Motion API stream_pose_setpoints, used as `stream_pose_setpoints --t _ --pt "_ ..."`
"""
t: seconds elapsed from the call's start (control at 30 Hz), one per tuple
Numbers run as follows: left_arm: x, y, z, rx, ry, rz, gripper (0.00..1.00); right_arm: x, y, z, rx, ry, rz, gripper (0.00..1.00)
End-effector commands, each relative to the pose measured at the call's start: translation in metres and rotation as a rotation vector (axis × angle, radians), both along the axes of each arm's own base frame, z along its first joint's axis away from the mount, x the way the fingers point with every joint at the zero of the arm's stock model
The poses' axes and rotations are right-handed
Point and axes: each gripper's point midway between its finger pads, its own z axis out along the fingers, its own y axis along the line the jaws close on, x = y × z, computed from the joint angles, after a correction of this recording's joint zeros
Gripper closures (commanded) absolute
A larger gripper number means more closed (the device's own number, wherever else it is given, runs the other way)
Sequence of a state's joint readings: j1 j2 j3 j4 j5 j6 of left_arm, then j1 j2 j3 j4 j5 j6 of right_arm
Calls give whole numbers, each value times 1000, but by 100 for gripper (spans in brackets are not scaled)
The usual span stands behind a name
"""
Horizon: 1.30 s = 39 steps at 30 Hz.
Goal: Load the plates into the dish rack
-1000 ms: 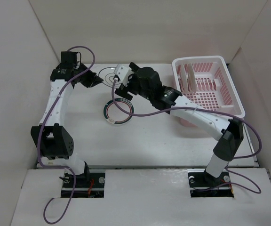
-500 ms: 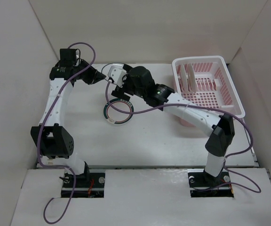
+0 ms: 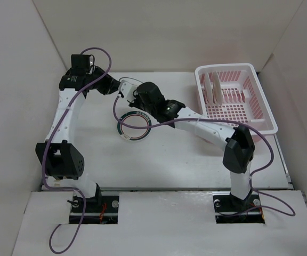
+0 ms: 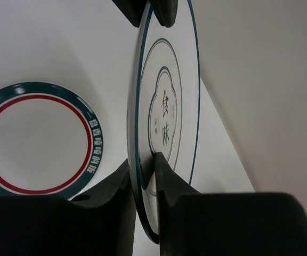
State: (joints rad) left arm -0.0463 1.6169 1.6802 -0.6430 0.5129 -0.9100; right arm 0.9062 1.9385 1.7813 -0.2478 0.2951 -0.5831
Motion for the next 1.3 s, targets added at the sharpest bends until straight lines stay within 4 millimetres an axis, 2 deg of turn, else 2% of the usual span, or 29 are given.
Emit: stream_pose_setpoints --t 0.0,0.03,0.1,0.23,0.3,0.33,0.37,0.4,0.43,0.47,0.5,0.53,0.57,0.63,0.73,0.77,0.8,0.83,0.87,0.9,0.93,0.97,1.0,1.07,1.1,1.13,1.2,1.23,1.27 --pt "-6 -4 45 -36 -133 -34 100 14 -4 55 161 -93 -87 80" --pt "-8 -3 49 -36 -142 -34 100 14 -4 55 161 -93 -87 92" --pt "-8 -3 49 -36 -142 -34 100 14 -4 55 169 -88 -90 100" --pt "-2 -1 49 -36 -162 -40 100 11 -7 58 177 -93 -90 100" --pt "2 -9 55 -80 -198 -83 100 9 -7 59 178 -91 -81 100" --pt "3 -9 55 -102 -202 -92 96 9 -8 55 171 -85 -81 100" --pt "3 -13 52 -133 -204 -111 84 7 -10 61 181 -93 -81 100" --pt "7 -23 67 -202 -267 -166 73 7 -10 61 181 -93 -81 100" --pt "9 -27 70 -234 -282 -186 52 6 -12 61 180 -92 -81 100" --pt "9 -30 73 -269 -302 -208 44 4 -13 63 188 -88 -84 100" --pt "7 -36 80 -313 -328 -256 38 4 -13 63 188 -88 -84 100" --pt "12 -39 96 -358 -388 -273 33 5 -18 71 201 -105 -102 100" --pt "12 -38 104 -387 -415 -289 27 5 -19 66 201 -96 -116 100" --pt "12 -41 109 -427 -454 -327 26 9 -30 71 238 -92 -173 100" --pt "20 -31 94 -426 -435 -281 19 17 -60 97 344 -81 -253 100" --pt "20 -30 89 -418 -438 -274 14 25 -79 105 375 -80 -296 100" --pt "20 -21 84 -408 -438 -254 14 27 -93 113 407 -76 -325 100" --pt "20 -20 65 -387 -412 -256 13 22 -111 129 465 -66 -358 100" --pt "21 -13 49 -367 -363 -228 13 30 -140 140 500 -76 -417 100" --pt "23 -6 37 -331 -340 -205 13 30 -158 151 538 -81 -441 100" --pt "25 -3 18 -295 -296 -195 13 22 -180 172 608 -89 -452 100" --pt "28 3 6 -200 -318 -192 13 21 -196 184 641 -94 -451 100" --pt "24 6 -15 -167 -241 -179 13 27 -223 190 666 -99 -456 100" --pt "21 7 -29 -104 -225 -186 13 21 -257 207 690 -120 -469 100" --pt "20 6 -36 -63 -230 -204 13 28 -286 211 691 -136 -508 100" --pt "18 3 -39 -42 -227 -213 13 26 -302 222 698 -156 -521 100" --pt "19 2 -45 2 -235 -221 13 29 -326 215 685 -126 -555 100" --pt "17 3 -48 25 -241 -239 13 35 -351 215 686 -133 -574 100" --pt "13 -2 -51 31 -236 -261 12 36 -359 212 693 -117 -574 100"
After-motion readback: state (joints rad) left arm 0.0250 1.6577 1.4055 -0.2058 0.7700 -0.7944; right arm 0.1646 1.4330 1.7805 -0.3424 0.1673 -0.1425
